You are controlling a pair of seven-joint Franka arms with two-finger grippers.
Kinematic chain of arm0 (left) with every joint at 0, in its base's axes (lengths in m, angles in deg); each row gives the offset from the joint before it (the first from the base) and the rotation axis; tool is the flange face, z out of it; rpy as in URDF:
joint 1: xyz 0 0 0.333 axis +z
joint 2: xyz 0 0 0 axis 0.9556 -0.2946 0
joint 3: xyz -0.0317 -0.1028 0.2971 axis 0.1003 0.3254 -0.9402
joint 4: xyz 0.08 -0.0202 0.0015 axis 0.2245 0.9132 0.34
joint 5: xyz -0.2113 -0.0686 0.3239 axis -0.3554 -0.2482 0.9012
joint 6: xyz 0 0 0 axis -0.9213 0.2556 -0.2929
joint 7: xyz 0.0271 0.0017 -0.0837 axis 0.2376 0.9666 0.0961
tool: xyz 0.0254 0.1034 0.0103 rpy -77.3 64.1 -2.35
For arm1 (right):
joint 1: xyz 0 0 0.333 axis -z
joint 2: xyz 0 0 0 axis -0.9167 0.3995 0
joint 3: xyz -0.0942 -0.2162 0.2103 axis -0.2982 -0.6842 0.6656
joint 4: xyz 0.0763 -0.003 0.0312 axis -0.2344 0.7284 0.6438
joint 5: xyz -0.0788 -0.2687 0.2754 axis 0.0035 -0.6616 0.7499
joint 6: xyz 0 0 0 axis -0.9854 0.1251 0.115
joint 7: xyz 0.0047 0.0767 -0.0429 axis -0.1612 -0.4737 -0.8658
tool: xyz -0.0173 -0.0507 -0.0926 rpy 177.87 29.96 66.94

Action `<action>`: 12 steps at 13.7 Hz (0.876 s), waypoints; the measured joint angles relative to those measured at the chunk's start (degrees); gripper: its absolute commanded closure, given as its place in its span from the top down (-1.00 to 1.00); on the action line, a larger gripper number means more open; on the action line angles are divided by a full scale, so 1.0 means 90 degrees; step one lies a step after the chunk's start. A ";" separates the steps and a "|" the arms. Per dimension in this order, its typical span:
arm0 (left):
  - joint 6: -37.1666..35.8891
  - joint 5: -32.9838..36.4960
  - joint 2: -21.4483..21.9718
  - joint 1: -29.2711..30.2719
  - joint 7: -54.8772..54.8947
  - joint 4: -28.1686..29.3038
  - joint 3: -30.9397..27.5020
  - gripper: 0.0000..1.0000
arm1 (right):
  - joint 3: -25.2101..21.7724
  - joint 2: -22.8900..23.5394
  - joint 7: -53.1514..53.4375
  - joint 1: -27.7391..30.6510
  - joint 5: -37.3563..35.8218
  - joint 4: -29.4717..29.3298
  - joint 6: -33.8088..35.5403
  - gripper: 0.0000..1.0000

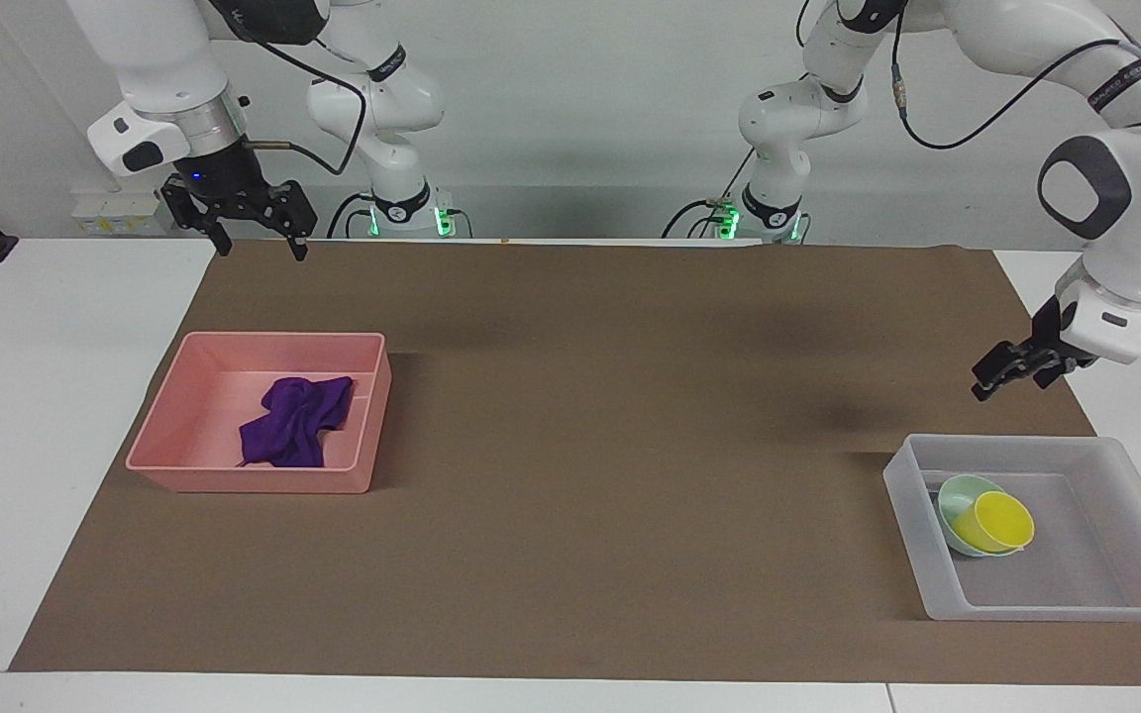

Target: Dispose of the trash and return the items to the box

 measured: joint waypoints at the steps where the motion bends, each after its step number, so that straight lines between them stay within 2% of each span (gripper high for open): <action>1: -0.0337 -0.0003 0.0154 -0.0054 -0.0003 -0.0069 0.0004 1.00 | 0.0000 0.0000 0.0000 0.0000 0.0000 0.0027 -0.0100 1.00; 5: -0.1209 -0.0010 0.1061 -0.0514 -0.0225 0.0108 0.0012 1.00 | 0.0000 -0.0012 0.0000 0.0000 0.0000 0.0060 -0.0135 1.00; 7: -0.1265 -0.0009 0.1422 -0.1043 -0.0408 0.0425 -0.0350 1.00 | 0.0001 -0.0017 0.0000 -0.0003 0.0000 0.0060 -0.0116 1.00; 9: -0.1265 -0.0009 0.1528 -0.1589 -0.0423 0.0588 -0.0818 1.00 | 0.0013 -0.0019 0.0000 -0.0013 0.0002 -0.0008 0.0179 1.00; 12: -0.1257 -0.0009 0.1395 -0.1619 -0.0426 0.0623 -0.0714 1.00 | 0.0028 -0.0022 0.0000 -0.0019 0.0008 -0.0137 0.0483 1.00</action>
